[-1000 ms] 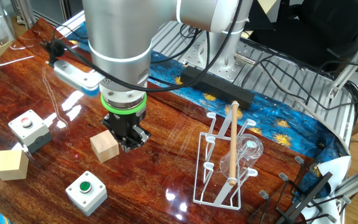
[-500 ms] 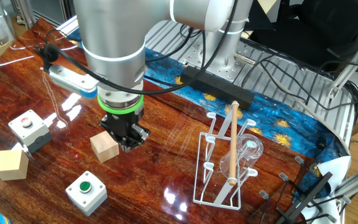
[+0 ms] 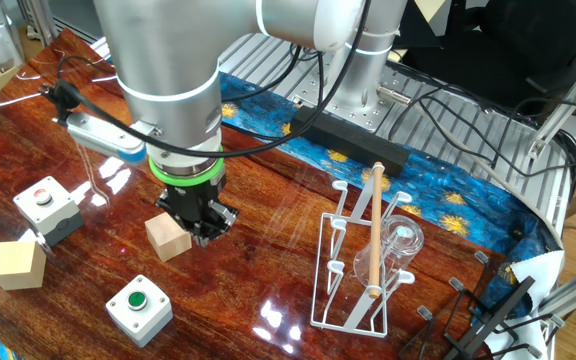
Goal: Take the cup off the cup rack
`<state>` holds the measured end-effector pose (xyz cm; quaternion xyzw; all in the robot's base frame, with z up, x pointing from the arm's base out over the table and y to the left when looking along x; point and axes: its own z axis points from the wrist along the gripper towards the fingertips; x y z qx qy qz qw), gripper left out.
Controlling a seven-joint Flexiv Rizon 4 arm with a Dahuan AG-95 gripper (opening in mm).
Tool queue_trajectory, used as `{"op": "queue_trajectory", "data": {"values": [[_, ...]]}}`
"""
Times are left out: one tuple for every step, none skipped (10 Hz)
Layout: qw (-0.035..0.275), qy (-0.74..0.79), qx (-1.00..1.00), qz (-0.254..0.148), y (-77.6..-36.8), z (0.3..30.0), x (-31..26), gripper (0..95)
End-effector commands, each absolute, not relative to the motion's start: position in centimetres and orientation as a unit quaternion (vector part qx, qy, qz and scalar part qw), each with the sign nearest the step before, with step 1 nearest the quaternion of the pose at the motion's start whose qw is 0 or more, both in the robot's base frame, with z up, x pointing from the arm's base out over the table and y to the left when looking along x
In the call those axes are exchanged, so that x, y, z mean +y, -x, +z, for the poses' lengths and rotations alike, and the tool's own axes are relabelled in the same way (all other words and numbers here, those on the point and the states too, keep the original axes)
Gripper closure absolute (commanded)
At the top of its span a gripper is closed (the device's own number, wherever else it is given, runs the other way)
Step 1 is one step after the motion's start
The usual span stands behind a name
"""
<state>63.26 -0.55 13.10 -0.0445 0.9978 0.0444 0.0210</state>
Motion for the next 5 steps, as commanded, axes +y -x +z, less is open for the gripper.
{"op": "queue_trajectory", "data": {"values": [[0.016, 0.041, 0.998, 0.046, -63.09, 13.14, -0.54, 95.0], [0.01, 0.039, 0.998, 0.045, -63.09, 13.14, -0.54, 95.0], [-0.005, 0.028, 0.999, 0.037, -63.09, 13.14, -0.54, 95.0], [-0.011, 0.015, 0.999, 0.037, -63.09, 13.14, -0.54, 95.0], [-0.019, 0.005, 0.999, 0.038, -63.09, 13.14, -0.54, 95.0]]}}
